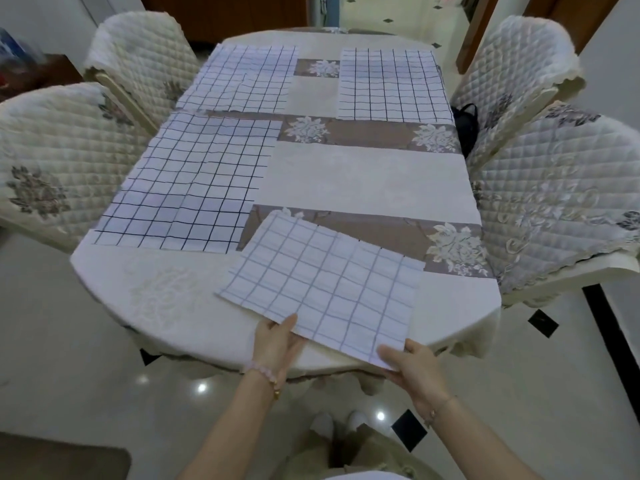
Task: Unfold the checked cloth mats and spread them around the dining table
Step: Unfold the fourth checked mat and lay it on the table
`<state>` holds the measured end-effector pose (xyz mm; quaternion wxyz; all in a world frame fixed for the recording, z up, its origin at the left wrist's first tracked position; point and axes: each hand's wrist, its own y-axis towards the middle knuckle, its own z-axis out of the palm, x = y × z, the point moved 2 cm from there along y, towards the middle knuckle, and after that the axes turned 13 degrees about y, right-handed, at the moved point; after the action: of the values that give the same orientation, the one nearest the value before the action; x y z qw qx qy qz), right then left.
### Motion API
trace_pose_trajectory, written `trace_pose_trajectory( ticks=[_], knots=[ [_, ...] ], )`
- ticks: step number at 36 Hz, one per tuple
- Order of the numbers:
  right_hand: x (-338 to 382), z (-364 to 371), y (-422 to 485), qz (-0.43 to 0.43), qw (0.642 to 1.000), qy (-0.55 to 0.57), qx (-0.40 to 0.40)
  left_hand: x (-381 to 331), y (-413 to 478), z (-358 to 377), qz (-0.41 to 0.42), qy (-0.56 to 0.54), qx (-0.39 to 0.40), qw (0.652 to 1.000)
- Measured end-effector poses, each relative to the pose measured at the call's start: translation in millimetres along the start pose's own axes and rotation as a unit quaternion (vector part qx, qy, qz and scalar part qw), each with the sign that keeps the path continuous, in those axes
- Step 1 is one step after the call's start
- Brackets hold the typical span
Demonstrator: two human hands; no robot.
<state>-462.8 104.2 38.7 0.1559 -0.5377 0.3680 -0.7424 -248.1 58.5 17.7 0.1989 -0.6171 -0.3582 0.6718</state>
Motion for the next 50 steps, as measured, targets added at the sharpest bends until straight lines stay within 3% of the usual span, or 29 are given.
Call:
trace_pose_trajectory(
  ticks=[2, 5, 9, 13, 17, 21, 24, 29, 32, 34, 37, 39, 43, 46, 50],
  knots=[
    [-5.5, 2.2, -2.2, 0.023, 0.997, -0.064, 0.039, 4.1, 0.8, 3.9, -0.002, 0.035, -0.02, 0.999],
    [-4.7, 1.1, -0.3, 0.048, 0.992, -0.076, 0.091, 6.5, 8.2, 2.2, 0.019, 0.096, -0.058, 0.994],
    [12.6, -7.2, 18.3, 0.014, 0.995, 0.046, 0.092, 2.4, 19.2, -13.4, 0.046, 0.148, -0.037, 0.987],
    [38.9, -13.8, 45.3, 0.035, 0.99, 0.123, 0.066, -8.5, 20.3, -29.9, 0.093, 0.172, 0.025, 0.98],
    [62.2, -10.5, 63.0, 0.065, 0.993, 0.037, 0.092, -21.0, 18.9, -43.1, 0.137, 0.199, 0.058, 0.969],
    [68.3, 5.0, 71.3, 0.052, 0.982, -0.099, 0.154, -32.2, 16.3, -51.9, 0.123, 0.225, 0.085, 0.963],
    [66.8, 15.0, 74.7, 0.033, 0.977, -0.144, 0.156, -39.5, 13.5, -55.0, 0.113, 0.242, 0.101, 0.958],
    [58.7, 19.0, 70.0, 0.004, 0.972, -0.171, 0.164, -48.6, 12.1, -56.6, 0.126, 0.23, -0.003, 0.965],
    [53.7, 17.0, 64.7, -0.003, 0.973, -0.161, 0.168, -49.9, 11.5, -54.2, 0.162, 0.254, -0.096, 0.949],
    [51.4, 16.1, 59.9, -0.006, 0.976, -0.135, 0.173, -49.9, 5.5, -48.6, 0.203, 0.3, -0.174, 0.916],
    [49.3, 17.0, 52.7, -0.022, 0.979, -0.126, 0.16, -51.2, -18.4, -28.3, 0.3, 0.403, -0.265, 0.823],
    [46.7, 19.4, 48.3, -0.038, 0.98, -0.124, 0.153, -49.4, -37.2, -4.4, 0.363, 0.445, -0.224, 0.788],
    [44.6, 29.6, 36.2, -0.068, 0.979, -0.128, 0.147, -41.7, -65.7, 41.6, 0.341, 0.45, -0.087, 0.821],
    [43.2, 38.2, 28.9, -0.083, 0.98, -0.104, 0.145, -39.3, -69.9, 61.0, 0.35, 0.479, -0.048, 0.803],
    [43.4, 43.2, 19.6, -0.059, 0.985, -0.019, 0.163, -42.9, -70.1, 65.3, 0.331, 0.448, -0.026, 0.83]
  ],
)
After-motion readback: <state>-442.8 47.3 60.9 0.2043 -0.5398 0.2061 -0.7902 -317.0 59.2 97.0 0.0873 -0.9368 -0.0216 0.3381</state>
